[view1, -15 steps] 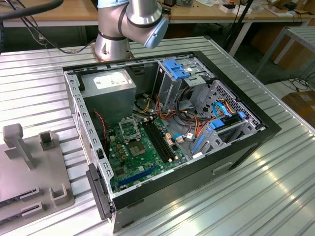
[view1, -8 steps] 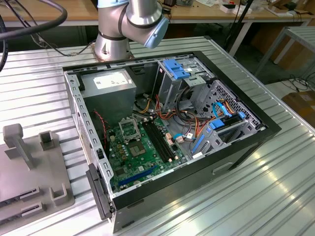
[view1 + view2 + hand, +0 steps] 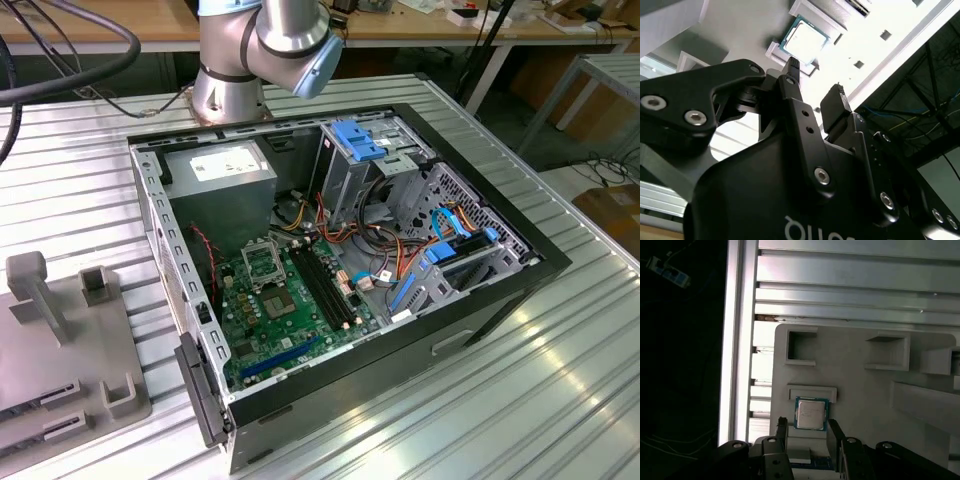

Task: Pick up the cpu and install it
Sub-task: 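Pick up the cpu and move it towards the insertion slot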

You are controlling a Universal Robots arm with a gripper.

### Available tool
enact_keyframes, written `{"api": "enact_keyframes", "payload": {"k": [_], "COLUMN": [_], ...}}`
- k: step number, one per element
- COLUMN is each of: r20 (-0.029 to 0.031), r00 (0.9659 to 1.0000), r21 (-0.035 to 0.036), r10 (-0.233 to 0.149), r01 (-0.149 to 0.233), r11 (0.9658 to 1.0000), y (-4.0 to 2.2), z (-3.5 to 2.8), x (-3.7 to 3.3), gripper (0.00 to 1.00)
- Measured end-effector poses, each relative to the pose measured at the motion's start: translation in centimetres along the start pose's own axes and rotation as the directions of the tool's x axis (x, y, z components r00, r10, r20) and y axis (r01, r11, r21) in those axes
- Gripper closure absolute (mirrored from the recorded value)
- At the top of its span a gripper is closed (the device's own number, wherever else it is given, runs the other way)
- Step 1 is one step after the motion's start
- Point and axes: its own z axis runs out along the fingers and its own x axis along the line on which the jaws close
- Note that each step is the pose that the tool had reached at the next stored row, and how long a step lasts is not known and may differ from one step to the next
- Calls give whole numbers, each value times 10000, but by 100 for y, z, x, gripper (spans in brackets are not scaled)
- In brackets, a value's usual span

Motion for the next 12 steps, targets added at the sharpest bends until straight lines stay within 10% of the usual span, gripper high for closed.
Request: {"api": "enact_keyframes", "payload": {"k": [12], "r20": [6], "r00": [10000], "r21": [-4], "r10": [0], "r01": [0], "r11": [10000], "y": [-2], "z": [37], "x": [-1], "gripper": [55]}}
